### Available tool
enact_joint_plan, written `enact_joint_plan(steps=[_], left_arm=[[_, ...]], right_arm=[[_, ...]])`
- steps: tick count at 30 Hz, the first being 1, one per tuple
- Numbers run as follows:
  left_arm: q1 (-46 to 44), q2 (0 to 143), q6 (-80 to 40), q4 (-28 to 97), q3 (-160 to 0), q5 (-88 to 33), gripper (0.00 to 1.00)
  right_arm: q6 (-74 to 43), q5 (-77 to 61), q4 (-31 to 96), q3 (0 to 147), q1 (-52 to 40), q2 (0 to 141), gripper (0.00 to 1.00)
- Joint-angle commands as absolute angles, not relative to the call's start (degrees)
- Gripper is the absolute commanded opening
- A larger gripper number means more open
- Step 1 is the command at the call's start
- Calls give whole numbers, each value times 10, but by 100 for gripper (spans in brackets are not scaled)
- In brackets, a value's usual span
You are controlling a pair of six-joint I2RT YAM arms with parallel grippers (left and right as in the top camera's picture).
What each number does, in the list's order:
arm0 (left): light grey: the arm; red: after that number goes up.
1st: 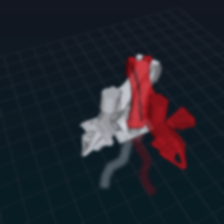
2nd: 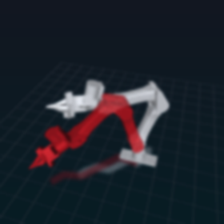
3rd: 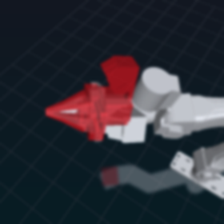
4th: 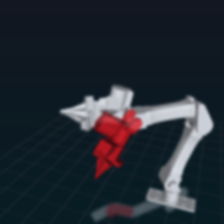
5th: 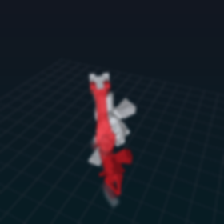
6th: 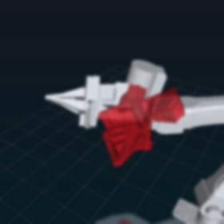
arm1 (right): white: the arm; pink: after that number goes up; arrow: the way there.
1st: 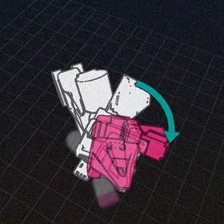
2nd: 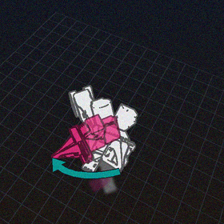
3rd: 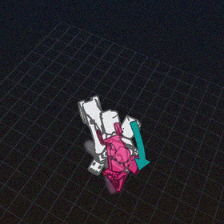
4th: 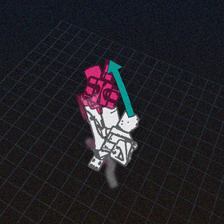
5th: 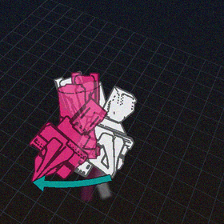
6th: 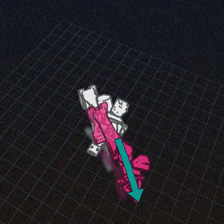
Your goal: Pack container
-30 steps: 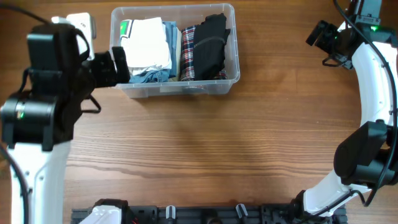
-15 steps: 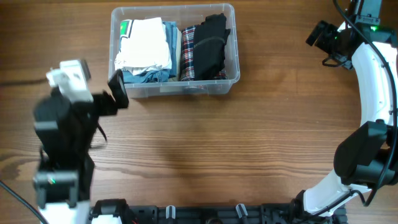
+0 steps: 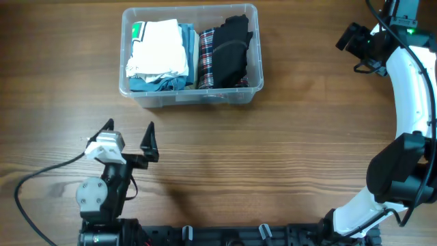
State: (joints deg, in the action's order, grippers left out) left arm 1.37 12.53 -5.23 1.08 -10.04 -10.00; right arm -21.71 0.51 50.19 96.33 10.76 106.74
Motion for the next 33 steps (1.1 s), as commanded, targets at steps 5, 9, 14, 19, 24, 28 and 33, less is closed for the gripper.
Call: enact_joint_plan(steps=[5,9,14,19,24,28,33], left_arm=[[17,34,-55,8,-57,-109,100],[17,3,-55,8,-34,-109,100],[16,2,-55,16,-3,-109,100],[16,1,-56,35,-3,-109,100],[17,2,-55,33,-3,-109,100],[17,2,-55,33,-3,-109,100],[17,2,-55,33,-3,-109,100]], right_arm=[[-210,17,502,962,108,1074,100],[-210,17,502,962,108,1074,100],[-210,17,502,962,108,1074,100],[-210,17,502,962,108,1074,100],[-210,17,502,962,108,1074,100],[-210,17,502,962,108,1074,100],[-210,17,502,962,108,1074,100]])
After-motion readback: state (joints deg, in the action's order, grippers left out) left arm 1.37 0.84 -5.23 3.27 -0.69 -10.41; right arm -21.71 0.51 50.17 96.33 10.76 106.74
